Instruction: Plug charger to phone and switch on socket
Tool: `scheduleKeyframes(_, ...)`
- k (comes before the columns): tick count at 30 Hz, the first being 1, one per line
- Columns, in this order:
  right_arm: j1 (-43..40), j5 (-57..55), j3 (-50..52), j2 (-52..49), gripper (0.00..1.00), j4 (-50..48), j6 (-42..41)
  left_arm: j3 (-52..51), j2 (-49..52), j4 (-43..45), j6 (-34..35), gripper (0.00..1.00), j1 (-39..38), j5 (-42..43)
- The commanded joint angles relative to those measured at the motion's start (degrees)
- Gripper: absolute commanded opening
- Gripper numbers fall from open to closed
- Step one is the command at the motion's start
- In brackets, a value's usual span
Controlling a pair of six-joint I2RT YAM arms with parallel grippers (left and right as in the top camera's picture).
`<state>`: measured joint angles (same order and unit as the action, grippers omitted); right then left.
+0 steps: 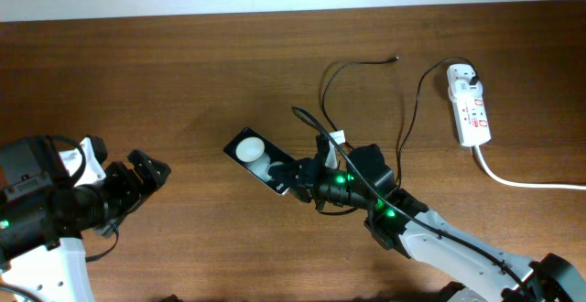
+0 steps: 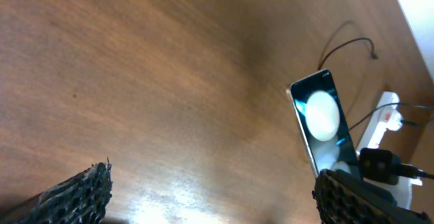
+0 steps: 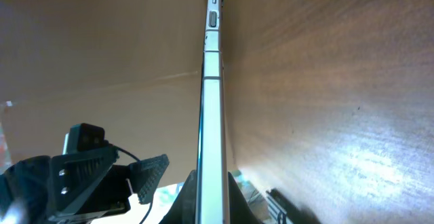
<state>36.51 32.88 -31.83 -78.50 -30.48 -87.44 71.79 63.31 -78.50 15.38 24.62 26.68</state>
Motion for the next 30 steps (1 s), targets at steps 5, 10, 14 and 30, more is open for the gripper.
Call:
scheduleKeyframes(5,-0.24,5.84,-0.87,0.28,0.04,-1.05,-6.32,0.02,-0.07,-4.11,4.55,0.99,0.28,7.28)
scheduleKeyframes(10,-0.22,7.08,-0.87,0.28,0.04,-1.07,-6.34,-6.45,-0.07,-3.21,7.32,0.99,0.28,15.19)
scheduleKeyframes(14,-0.22,7.02,-0.87,0.28,0.04,-1.05,-6.34,-20.59,-0.07,2.03,17.05,1.00,0.28,24.50)
scheduleKeyframes(30,-0.15,5.49,-0.87,0.28,0.04,-1.07,-11.91,-28.76,-0.07,46.05,58.47,0.86,-22.14,24.44)
